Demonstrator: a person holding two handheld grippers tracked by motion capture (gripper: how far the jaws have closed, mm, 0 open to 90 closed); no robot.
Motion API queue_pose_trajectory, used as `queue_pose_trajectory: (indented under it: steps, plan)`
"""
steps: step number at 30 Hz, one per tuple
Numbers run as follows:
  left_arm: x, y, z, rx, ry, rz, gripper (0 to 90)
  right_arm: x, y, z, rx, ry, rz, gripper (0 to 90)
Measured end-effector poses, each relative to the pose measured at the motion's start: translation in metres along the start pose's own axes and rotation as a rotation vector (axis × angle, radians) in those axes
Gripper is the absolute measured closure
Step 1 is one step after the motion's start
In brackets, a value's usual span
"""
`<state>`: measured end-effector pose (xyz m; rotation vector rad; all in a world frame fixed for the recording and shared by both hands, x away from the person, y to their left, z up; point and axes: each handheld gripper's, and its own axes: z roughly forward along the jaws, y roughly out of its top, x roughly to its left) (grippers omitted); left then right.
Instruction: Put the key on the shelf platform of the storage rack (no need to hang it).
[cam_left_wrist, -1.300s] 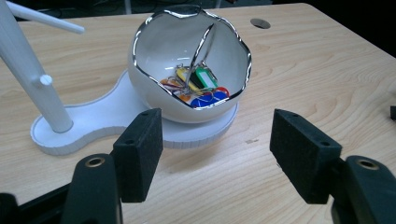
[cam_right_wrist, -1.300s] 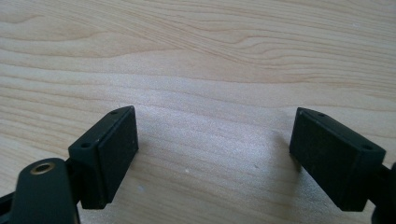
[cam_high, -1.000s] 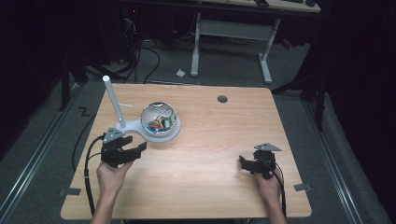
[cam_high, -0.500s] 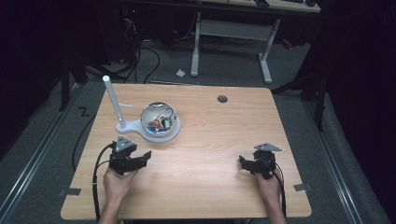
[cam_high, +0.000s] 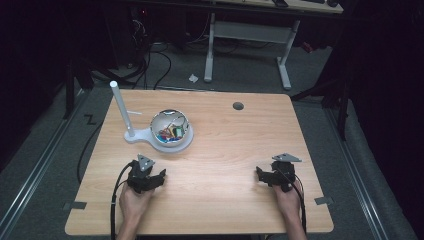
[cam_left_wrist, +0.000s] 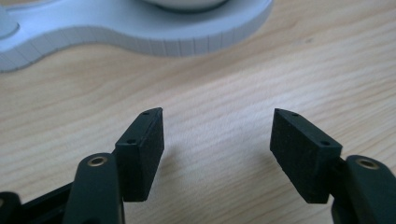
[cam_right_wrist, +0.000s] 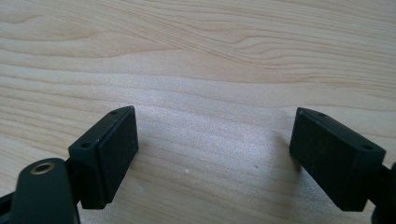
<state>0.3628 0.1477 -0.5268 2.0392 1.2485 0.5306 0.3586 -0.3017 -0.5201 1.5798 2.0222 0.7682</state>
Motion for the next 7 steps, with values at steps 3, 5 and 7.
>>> queue_pose_trajectory:
  steps: [3,5,7]
  plan:
    - [0.0019,-0.0003,0.0002,0.007,-0.007,-0.035,33.1,0.0,0.0,0.0,0.0,0.0,0.0,15.5]
    - [0.002,-0.0002,0.0003,0.007,-0.009,-0.035,32.3,0.0001,0.0,0.0,0.0,0.0,0.002,15.5]
    - [0.0021,-0.0002,0.0003,0.008,-0.01,-0.035,31.8,0.0,0.0,0.0,0.001,0.0,0.0,15.5]
